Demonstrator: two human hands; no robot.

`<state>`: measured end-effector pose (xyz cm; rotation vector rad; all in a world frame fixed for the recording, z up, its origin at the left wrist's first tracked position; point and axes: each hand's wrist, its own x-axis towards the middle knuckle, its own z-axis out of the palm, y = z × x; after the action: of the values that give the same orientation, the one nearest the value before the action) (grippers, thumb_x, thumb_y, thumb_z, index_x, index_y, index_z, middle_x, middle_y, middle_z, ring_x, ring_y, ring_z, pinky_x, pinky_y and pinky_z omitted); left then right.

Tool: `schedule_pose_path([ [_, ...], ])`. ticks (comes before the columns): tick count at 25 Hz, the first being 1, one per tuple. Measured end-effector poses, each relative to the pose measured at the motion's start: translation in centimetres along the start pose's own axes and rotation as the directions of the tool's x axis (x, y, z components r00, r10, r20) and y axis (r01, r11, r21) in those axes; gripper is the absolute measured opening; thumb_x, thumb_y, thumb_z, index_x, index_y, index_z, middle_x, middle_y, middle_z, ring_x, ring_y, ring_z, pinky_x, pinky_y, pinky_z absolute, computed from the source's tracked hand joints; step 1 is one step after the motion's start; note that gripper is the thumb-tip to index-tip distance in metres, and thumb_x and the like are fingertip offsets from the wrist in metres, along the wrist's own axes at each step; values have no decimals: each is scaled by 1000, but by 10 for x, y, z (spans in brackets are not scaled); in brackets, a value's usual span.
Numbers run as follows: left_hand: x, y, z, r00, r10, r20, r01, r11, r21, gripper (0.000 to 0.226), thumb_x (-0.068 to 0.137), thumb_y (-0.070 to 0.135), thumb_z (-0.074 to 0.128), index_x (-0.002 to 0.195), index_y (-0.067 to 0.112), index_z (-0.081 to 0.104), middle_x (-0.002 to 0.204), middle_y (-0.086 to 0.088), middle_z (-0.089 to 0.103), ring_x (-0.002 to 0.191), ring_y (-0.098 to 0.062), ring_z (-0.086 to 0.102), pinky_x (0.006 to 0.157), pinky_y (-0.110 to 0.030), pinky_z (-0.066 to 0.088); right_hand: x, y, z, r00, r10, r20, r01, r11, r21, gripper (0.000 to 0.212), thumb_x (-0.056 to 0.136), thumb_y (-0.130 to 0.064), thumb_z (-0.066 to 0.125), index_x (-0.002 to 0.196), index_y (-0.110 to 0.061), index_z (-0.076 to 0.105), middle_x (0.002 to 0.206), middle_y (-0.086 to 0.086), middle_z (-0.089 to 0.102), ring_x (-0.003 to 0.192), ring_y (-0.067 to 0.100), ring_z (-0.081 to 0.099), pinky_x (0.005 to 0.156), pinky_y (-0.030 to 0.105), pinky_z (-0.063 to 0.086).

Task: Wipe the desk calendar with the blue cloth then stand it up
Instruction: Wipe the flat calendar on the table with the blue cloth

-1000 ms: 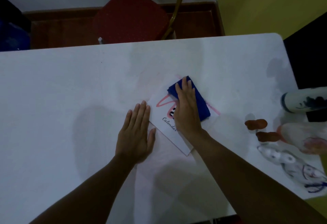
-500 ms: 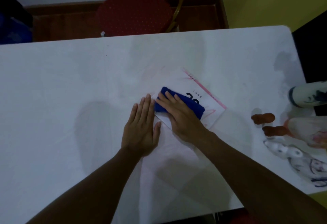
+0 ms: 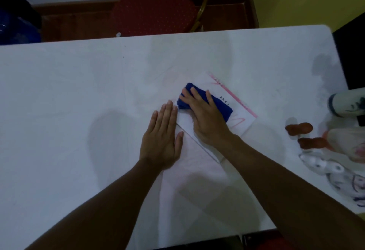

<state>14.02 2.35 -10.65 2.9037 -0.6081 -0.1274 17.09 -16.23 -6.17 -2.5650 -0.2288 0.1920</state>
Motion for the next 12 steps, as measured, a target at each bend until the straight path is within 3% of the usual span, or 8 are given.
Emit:
schedule_pose_path([
  [4, -1, -1, 0, 1000, 30, 5, -30, 999, -14, 73, 108, 47, 25, 168, 8, 8, 177, -10, 4, 165, -22, 0, 134, -43, 10, -67, 4, 2, 989, -120, 82, 121, 993, -4, 57, 101, -3, 55, 155, -16, 43, 164, -2, 39, 157, 14, 21, 129, 42, 10],
  [7, 0, -1, -1, 1000, 20, 4, -20, 1000, -19, 74, 107, 48, 25, 168, 9, 7, 178, -9, 2, 165, -21, -1, 134, -42, 9, -91, 20, -9, 972, -178, 156, 178, 984, 16, 64, 99, 0, 59, 157, -20, 38, 164, -5, 38, 157, 10, 20, 130, 36, 10],
  [9, 1, -1, -1, 1000, 22, -1, -22, 1000, -18, 75, 107, 48, 27, 168, 9, 6, 178, -8, 2, 165, -21, -2, 134, -41, 6, -73, 29, -17, 981, -136, 142, 139, 990, -17, 66, 100, 1, 56, 158, -20, 35, 165, -4, 35, 157, 14, 20, 129, 32, 5],
  [12, 0, -2, 0, 1000, 29, -10, -29, 999, -25, 76, 106, 47, 29, 168, 9, 6, 178, -8, 3, 165, -21, -1, 135, -40, 5, -12, 36, -26, 997, 24, 67, -23, 1000, -9, 56, 107, -6, 45, 161, -16, 31, 169, 1, 26, 159, 19, 13, 129, 41, 5],
])
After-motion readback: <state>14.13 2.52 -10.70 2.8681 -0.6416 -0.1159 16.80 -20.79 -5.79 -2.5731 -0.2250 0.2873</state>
